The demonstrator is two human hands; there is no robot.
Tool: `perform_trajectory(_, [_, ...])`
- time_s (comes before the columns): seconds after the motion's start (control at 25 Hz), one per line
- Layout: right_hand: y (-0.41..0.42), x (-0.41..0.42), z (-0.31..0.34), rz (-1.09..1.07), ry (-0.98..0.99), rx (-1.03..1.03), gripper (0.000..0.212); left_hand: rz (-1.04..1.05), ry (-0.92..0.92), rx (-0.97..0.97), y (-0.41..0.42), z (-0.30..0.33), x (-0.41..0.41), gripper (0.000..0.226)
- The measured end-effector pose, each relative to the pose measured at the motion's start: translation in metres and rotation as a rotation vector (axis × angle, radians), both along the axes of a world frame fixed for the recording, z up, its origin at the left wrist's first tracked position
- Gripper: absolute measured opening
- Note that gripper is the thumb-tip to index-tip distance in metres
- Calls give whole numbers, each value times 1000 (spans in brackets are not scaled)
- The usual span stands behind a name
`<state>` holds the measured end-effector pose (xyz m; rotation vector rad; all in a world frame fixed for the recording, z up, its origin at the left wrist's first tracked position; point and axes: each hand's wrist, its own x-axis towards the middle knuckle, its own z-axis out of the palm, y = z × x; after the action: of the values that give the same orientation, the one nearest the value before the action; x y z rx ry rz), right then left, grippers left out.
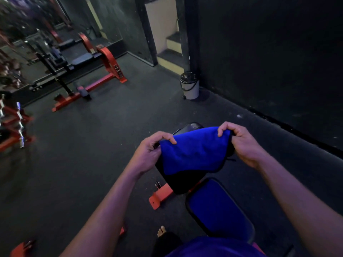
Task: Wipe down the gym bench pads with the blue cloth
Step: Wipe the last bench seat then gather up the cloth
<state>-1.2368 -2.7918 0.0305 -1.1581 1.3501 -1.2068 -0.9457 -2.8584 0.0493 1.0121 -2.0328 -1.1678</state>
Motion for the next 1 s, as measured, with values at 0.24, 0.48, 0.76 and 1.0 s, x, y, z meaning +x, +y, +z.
perform_trajectory(0.24, [34,4,-34,71,-648,301,49,-105,-41,133,10,-15,10,41])
perform_trajectory(0.48, [49,27,-73,130,29,368,63,-100,-217,146,8,-38,3,72])
perform_trajectory(0.76, [53,-12,-65,-399,-763,362,54,-69,-436,-284,-17,-43,-13,62])
perform_trajectory(1.0, [43,-17,-71,-592,-780,334,26,-327,-680,-495,-63,-58,-56,72])
